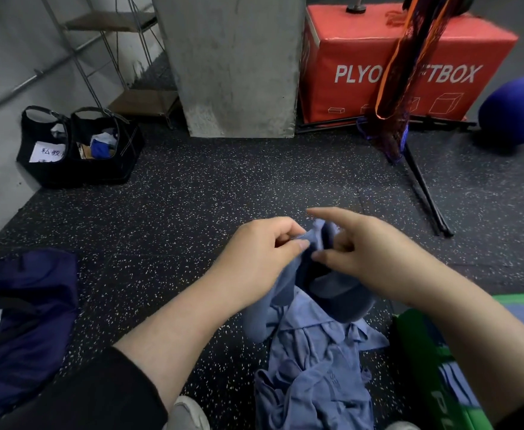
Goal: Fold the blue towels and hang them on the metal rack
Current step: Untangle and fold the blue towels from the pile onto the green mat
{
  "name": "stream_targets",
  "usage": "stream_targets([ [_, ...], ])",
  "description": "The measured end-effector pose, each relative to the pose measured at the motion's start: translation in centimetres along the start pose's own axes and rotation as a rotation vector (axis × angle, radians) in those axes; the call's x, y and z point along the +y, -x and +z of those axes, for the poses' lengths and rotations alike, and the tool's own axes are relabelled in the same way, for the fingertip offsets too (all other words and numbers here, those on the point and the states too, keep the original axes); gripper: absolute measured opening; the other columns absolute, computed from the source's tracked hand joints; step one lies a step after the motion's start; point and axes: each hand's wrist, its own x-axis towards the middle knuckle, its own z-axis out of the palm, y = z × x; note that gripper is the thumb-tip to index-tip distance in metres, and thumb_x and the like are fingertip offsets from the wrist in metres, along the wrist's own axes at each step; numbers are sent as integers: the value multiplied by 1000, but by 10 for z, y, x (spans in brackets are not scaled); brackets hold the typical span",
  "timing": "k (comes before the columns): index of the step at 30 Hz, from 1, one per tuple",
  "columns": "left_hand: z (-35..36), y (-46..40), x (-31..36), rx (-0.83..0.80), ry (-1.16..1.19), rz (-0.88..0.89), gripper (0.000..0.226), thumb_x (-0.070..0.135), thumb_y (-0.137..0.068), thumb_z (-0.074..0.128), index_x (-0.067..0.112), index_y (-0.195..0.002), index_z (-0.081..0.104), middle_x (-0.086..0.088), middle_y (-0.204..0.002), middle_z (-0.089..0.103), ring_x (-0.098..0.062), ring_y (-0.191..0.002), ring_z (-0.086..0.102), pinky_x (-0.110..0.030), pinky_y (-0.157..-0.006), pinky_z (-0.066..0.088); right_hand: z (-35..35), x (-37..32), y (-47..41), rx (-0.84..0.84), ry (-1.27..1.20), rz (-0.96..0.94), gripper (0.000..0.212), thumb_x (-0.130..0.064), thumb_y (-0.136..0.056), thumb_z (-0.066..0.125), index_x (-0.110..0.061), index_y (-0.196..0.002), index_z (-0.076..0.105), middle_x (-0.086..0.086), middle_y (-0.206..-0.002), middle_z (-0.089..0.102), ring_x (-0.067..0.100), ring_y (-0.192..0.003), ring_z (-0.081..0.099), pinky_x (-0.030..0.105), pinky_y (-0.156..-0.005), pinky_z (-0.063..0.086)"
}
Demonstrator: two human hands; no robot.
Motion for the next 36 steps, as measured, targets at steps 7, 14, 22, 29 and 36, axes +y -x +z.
stream_targets([
  [7,-4,-3,-9,-34,-61,-107,4,24,-93,70,27,-95,69,4,-75,67,-9,-67,56,-29,-65,44,-1,10,-6,361,22,131,10,-31,-93,63,-25,-86,63,-9,-68,67,7,-65,58,24,-57,41],
  [14,-9,-1,-15,4,-19,-135,21,33,-87,77,18,-75,68,-3,-71,71,-10,-59,55,-35,-62,49,-5,22,-5,92,83,168,35,-33,-86,72,-37,-119,59,-12,-57,60,2,-51,50,25,-54,35],
  [22,-5,1,2,-96,43,-50,7,26,-89,78,21,-86,73,7,-76,74,-4,-67,60,-31,-69,51,9,7,-3,-9,64,41,9,-29,-91,65,-32,-84,59,-7,-60,59,4,-50,42,21,-49,35],
  [29,-18,-1,-16,-9,-127,-108,22,30,-96,66,19,-77,66,-1,-66,59,-9,-59,44,-32,-59,36,-3,21,-8,107,41,135,16,-30,-87,75,-30,-90,59,-12,-54,59,1,-45,47,18,-46,32],
  [36,-6,-1,-3,-43,-123,-23,15,36,-89,75,26,-78,72,15,-60,58,0,-56,46,-19,-53,34,9,7,-2,-86,-53,39,7,-37,-92,69,-37,-91,62,-12,-54,55,4,-47,40,27,-52,35],
])
